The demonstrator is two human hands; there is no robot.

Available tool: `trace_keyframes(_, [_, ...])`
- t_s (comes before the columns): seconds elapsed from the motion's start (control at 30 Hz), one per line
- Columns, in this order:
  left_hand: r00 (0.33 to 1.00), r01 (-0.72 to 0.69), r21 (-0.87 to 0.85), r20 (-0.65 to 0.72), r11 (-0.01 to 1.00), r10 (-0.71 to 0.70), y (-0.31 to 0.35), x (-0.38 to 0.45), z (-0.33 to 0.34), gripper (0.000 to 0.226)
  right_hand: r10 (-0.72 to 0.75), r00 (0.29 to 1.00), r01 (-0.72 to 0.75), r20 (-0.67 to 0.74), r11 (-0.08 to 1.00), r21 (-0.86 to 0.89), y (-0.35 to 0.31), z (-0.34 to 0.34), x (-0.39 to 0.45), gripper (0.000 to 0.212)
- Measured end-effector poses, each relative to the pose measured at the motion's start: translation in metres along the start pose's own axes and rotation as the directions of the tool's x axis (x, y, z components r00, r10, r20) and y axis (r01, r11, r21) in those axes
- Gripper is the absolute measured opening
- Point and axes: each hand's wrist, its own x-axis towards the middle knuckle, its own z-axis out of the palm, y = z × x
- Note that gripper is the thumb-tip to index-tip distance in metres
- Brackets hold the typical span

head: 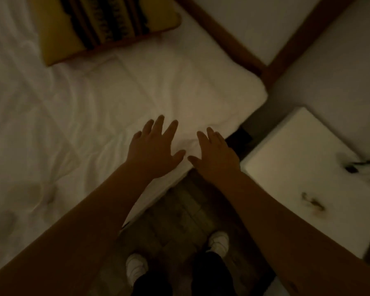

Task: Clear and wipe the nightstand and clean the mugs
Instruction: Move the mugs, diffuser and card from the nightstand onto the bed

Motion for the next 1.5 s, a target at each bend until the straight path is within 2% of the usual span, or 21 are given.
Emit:
trace_keyframes(0.2, [0.957, -0.269, -0.034, 0.101, 0.963, 0.271, 0.16, 0.058, 0.031, 0.085, 0.285, 0.958, -0.281, -0.037, 0.956, 0.078, 0.152, -0.025, -0.048, 0.073])
trace_keyframes(0.33, [0.902, -0.387, -0.072, 0.174, 0.919, 0.394, 0.253, 0.083, 0.056, 0.085, 0.441, 0.897, -0.436, -0.021, 0.893, 0.112, 0.237, -0.028, -0.083, 0.066])
trace_keyframes(0.4, [0.854, -0.464, -0.09, 0.217, 0.881, 0.472, 0.309, 0.096, 0.079, 0.085, 0.533, 0.846, -0.527, -0.005, 0.837, 0.151, 0.287, -0.024, -0.107, 0.062])
trace_keyframes(0.5, [0.843, -0.471, -0.109, 0.238, 0.876, 0.483, 0.33, 0.107, 0.092, 0.086, 0.553, 0.833, -0.545, -0.004, 0.823, 0.164, 0.311, -0.018, -0.121, 0.061])
trace_keyframes(0.63, [0.791, -0.51, -0.12, 0.324, 0.852, 0.519, 0.407, 0.125, 0.127, 0.091, 0.685, 0.728, -0.674, 0.016, 0.712, 0.197, 0.383, -0.013, -0.152, 0.065])
trace_keyframes(0.73, [0.78, -0.492, -0.16, 0.356, 0.856, 0.515, 0.449, 0.141, 0.146, 0.095, 0.752, 0.658, -0.725, -0.023, 0.642, 0.25, 0.424, -0.014, -0.162, 0.074])
trace_keyframes(0.83, [0.769, -0.473, -0.276, 0.334, 0.837, 0.545, 0.483, 0.155, 0.164, 0.094, 0.781, 0.617, -0.739, -0.095, 0.616, 0.271, 0.458, -0.018, -0.16, 0.081])
trace_keyframes(0.97, [0.783, -0.362, -0.572, 0.241, 0.736, 0.573, 0.521, 0.17, 0.178, 0.074, 0.761, 0.626, -0.733, -0.167, 0.648, 0.208, 0.493, -0.019, -0.15, 0.079])
trace_keyframes(1.07, [0.824, -0.324, -0.609, 0.193, 0.724, 0.532, 0.538, 0.177, 0.188, 0.066, 0.756, 0.639, -0.727, -0.143, 0.654, 0.21, 0.511, -0.015, -0.143, 0.076])
trace_keyframes(1.17, [0.879, -0.245, -0.62, 0.182, 0.746, 0.44, 0.545, 0.184, 0.198, 0.068, 0.721, 0.675, -0.69, -0.155, 0.692, 0.211, 0.521, -0.012, -0.139, 0.065])
trace_keyframes(1.3, [0.901, -0.188, -0.705, 0.153, 0.684, 0.406, 0.55, 0.187, 0.201, 0.033, 0.69, 0.694, -0.664, -0.206, 0.723, 0.189, 0.529, -0.015, -0.138, 0.04])
trace_keyframes(1.37, [0.921, -0.132, -0.745, 0.152, 0.654, 0.36, 0.549, 0.186, 0.2, 0.023, 0.668, 0.715, -0.654, -0.205, 0.743, 0.141, 0.531, -0.014, -0.136, 0.031])
trace_keyframes(1.5, [0.932, -0.089, -0.764, 0.162, 0.639, 0.324, 0.542, 0.181, 0.199, 0.036, 0.658, 0.727, -0.645, -0.198, 0.752, 0.136, 0.529, -0.012, -0.133, 0.019])
